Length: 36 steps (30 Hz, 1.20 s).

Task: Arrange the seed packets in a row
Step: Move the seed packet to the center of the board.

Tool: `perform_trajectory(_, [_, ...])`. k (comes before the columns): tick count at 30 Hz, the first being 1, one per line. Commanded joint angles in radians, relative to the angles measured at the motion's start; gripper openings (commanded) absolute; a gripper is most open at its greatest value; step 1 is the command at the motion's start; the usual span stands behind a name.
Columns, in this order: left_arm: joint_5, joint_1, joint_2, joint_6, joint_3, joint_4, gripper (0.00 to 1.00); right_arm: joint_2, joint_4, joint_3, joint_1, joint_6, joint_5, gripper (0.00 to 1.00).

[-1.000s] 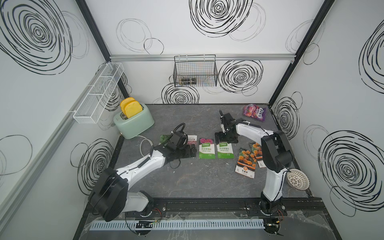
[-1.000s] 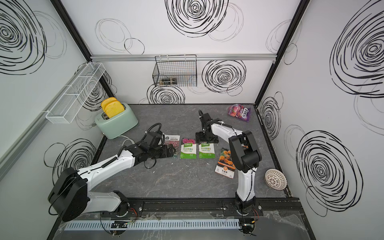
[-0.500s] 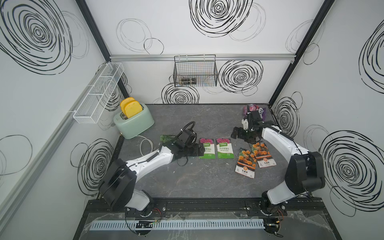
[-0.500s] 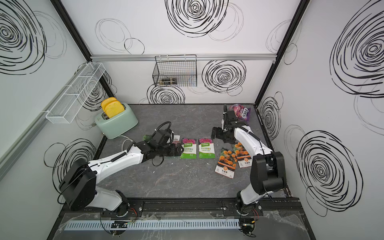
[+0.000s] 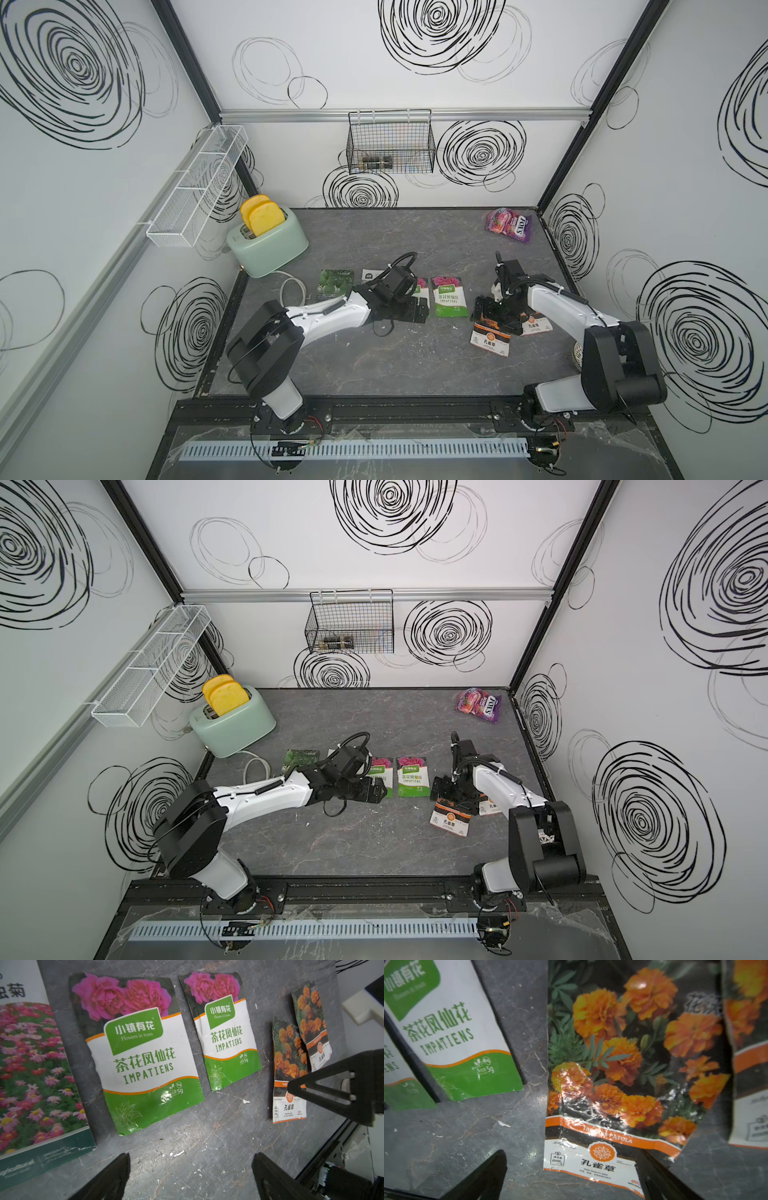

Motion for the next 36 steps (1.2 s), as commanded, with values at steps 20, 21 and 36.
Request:
perform_trajectory(20, [0.061,0.025,0.026,0.071,0.044,0.025,0.96,0.345,-0.017,0.262,-0.047,-0.172,0.047,0.98])
perform_trajectory(21, [0.062,0.025,0.028,0.074,0.047,0.022,0.96,0.363,-0.022,0.285,-0.051,-0.184,0.053,0.98])
perform_trajectory(36, [0.062,0.001,0.059,0.112,0.119,0.004,0.96,0.396,-0.036,0.581,-0.084,-0.214,0.032,0.98])
